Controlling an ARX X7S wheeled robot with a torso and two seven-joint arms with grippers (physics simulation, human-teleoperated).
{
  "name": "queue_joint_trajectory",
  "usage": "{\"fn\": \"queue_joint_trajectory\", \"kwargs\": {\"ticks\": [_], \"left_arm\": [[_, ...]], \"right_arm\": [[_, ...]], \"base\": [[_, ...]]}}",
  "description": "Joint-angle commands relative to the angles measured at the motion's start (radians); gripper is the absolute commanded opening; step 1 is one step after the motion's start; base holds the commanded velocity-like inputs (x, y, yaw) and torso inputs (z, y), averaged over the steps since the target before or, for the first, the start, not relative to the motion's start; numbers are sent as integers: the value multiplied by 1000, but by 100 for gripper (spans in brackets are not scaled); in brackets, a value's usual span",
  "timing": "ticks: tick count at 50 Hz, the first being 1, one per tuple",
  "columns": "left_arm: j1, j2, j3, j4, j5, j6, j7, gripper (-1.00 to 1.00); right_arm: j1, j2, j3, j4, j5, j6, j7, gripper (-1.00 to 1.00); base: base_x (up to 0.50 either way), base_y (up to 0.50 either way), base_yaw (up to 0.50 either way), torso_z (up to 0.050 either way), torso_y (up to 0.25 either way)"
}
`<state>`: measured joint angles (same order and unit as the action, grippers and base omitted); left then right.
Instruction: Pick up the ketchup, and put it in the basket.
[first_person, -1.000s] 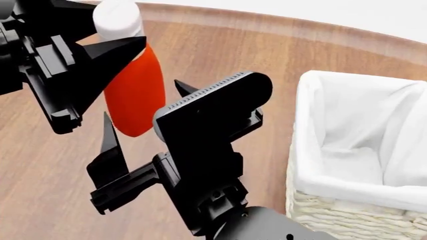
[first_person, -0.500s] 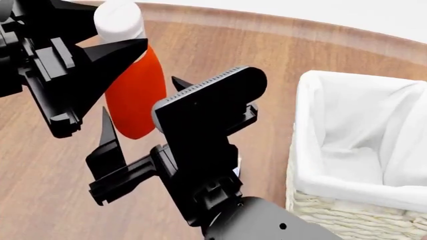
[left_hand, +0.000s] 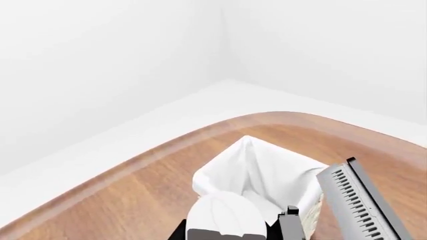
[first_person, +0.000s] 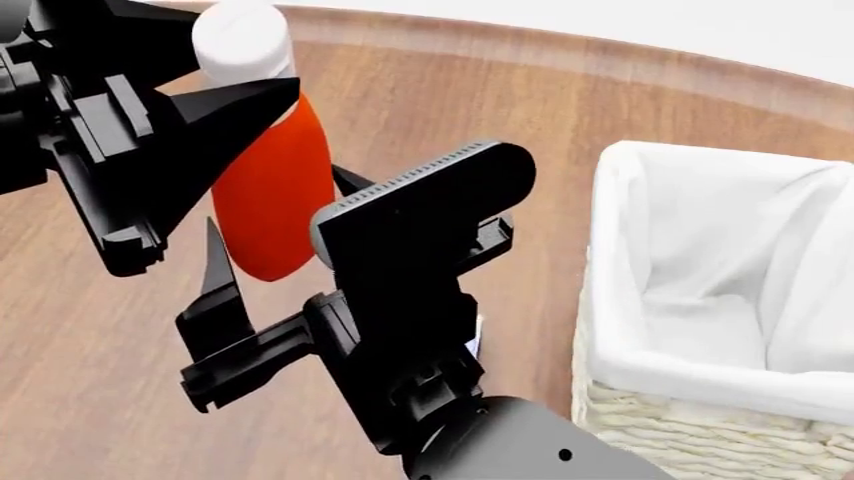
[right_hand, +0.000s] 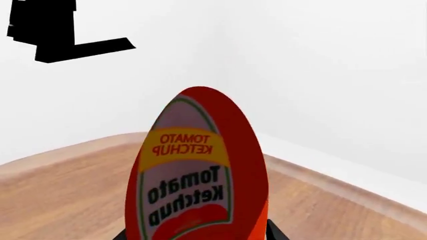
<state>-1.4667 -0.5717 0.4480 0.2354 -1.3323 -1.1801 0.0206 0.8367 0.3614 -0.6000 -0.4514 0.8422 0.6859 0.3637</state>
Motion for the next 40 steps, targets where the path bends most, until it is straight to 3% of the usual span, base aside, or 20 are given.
{"fn": "queue_joint_trajectory", "kwargs": {"ticks": [1, 8, 10, 11, 40], "left_arm": [[-29, 27, -12, -79, 54, 51, 9, -100], [-27, 27, -5, -77, 62, 59, 16, -100], [-21, 9, 24, -31, 79, 64, 71, -100], [-17, 11, 18, -28, 73, 64, 55, 100], [10, -12, 1, -30, 65, 84, 25, 100]], "right_arm": [[0, -21, 17, 49, -24, -55, -52, -100], [2, -20, 18, 48, -19, -56, -51, -100], [3, -20, 17, 46, -18, -55, -50, -100], [3, -20, 17, 45, -18, -56, -50, -100], [-26, 1, 45, 69, -10, -93, -48, -100]], "base": [[0, 0, 0, 0, 0], [0, 0, 0, 0, 0], [0, 0, 0, 0, 0], [0, 0, 0, 0, 0], [0, 0, 0, 0, 0]]}}
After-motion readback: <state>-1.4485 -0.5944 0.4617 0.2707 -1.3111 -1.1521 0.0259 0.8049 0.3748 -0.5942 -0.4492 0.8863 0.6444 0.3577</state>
